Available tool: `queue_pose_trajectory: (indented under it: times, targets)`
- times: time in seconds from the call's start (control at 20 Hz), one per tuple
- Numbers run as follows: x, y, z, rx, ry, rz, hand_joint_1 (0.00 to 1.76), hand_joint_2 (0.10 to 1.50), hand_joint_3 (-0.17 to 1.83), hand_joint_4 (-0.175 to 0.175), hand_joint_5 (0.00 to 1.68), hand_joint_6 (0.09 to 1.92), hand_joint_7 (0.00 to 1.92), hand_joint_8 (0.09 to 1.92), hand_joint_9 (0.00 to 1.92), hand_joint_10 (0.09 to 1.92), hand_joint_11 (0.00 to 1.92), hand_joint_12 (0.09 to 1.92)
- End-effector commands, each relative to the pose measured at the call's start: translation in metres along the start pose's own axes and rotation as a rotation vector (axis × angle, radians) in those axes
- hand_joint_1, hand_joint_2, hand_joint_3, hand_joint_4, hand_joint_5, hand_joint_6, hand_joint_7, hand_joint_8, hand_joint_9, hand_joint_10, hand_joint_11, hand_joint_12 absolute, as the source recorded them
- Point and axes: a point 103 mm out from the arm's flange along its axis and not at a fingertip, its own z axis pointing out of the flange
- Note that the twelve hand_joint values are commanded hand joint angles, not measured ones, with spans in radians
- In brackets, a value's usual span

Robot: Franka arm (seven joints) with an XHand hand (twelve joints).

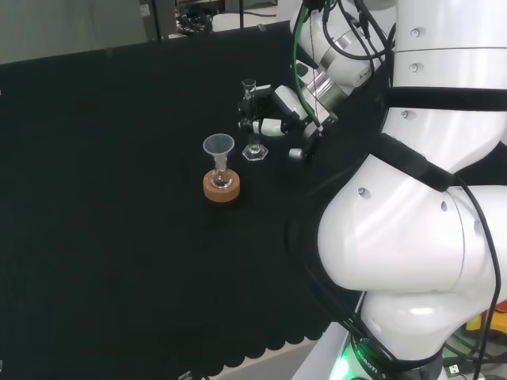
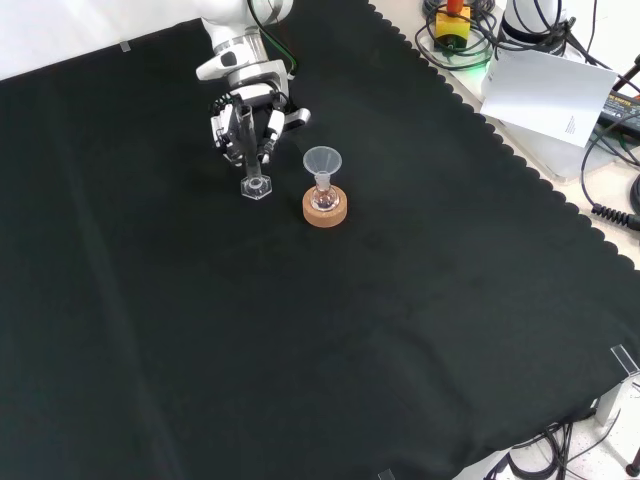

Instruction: Put the graduated cylinder back on the table.

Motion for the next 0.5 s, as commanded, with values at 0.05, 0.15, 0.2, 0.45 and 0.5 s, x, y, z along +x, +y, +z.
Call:
queue_pose_trajectory:
  times: [0.05,0.15,0.2,0.45,0.5]
  targets:
    - [-0.0036,-0.0014,0.0033,0.019,-0.008,0.015,1.13,1.08,0.02,-0.059,1.05,0.91,1.33,0.35,1.51,0.09,1.28,0.72]
    - [-0.0044,-0.0020,0.0035,0.018,-0.021,0.013,1.13,1.08,0.02,-0.063,1.05,0.91,1.33,0.34,1.51,0.09,1.28,0.72]
    - [-0.0048,-0.0023,0.0035,0.018,-0.022,0.015,1.13,1.08,0.02,-0.066,1.05,0.92,1.34,0.33,1.51,0.09,1.28,0.72]
    - [-0.0064,-0.0030,0.0029,0.019,-0.011,0.028,1.13,1.09,0.02,-0.091,1.02,0.96,1.33,0.30,1.50,0.09,1.28,0.72]
    - [-0.0074,-0.0032,0.0025,0.023,-0.002,0.032,1.13,1.10,0.02,-0.092,1.00,0.98,1.31,0.29,1.49,0.09,1.28,0.73]
